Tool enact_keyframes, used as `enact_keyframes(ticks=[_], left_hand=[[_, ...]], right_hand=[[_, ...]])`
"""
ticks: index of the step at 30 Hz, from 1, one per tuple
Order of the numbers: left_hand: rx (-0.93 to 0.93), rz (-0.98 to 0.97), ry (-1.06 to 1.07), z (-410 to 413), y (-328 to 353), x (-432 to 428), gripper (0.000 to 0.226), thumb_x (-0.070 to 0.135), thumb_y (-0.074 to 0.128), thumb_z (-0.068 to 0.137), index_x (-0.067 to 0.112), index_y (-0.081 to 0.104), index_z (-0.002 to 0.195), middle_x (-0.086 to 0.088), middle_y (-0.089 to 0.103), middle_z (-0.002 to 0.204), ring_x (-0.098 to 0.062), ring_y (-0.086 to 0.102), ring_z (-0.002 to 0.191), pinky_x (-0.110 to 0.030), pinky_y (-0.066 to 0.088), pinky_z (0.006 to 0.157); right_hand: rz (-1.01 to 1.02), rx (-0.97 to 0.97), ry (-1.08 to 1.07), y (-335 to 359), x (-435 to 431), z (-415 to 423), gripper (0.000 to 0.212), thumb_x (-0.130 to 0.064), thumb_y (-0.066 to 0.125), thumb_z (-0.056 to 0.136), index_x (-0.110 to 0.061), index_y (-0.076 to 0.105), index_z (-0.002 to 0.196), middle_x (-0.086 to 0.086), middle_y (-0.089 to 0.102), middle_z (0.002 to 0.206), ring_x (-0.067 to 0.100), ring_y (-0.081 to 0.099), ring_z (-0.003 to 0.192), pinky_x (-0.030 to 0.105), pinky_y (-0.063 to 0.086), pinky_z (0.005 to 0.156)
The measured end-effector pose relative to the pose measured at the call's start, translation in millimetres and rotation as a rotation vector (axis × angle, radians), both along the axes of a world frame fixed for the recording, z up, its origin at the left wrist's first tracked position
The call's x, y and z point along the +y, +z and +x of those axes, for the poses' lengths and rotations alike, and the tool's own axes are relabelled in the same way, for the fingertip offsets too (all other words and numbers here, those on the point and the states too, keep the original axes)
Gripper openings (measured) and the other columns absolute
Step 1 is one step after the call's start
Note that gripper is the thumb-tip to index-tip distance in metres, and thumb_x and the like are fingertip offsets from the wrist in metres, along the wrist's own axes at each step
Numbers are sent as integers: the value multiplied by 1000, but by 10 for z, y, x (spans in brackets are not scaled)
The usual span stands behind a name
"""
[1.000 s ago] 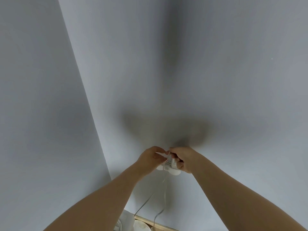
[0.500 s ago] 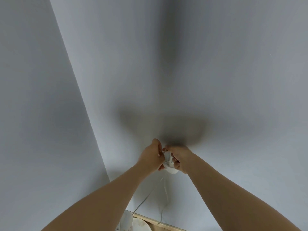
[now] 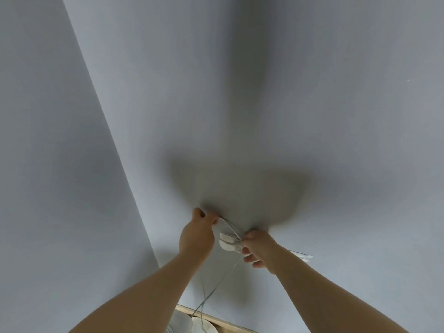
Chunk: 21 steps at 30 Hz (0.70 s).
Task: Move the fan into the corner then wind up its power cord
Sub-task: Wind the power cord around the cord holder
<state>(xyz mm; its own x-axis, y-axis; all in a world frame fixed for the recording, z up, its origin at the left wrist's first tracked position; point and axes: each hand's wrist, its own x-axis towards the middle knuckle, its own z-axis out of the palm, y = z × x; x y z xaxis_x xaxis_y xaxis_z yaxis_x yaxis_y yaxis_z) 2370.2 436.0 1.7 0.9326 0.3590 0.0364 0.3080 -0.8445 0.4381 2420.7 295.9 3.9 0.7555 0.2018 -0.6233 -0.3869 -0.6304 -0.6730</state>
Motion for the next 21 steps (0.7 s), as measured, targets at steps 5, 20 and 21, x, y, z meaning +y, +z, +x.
enact_keyframes(ticks=[5, 20, 21], left_hand=[[185, -102, 138, 79, -150, 54, 30, 17, 46, 89, 18, 54, 118, -6, 43, 122, -30, 64, 89, -30, 52, 73], [356, -604, 231, 314, -376, -37, 37, 11, 50, 82, 7, 56, 118, -14, 65, 106, -29, 64, 91, -32, 53, 73], [311, -568, 234, 316, -360, -46, 35, 12, 49, 83, 7, 57, 116, -16, 66, 109, -32, 63, 98, -32, 52, 77]], right_hand=[[23, 24, 7, -19, -24, 4, 14, -18, 54, 89, -19, 54, 74, -2, 51, 72, 12, 41, 61, 25, 37, 65], [69, 68, -6, -37, -62, 71, 11, -20, 52, 90, -20, 55, 80, -1, 55, 77, 16, 44, 74, 27, 38, 73], [71, 67, -18, -48, -54, 73, 13, -19, 52, 90, -20, 55, 77, -1, 55, 74, 15, 43, 69, 26, 37, 71]])
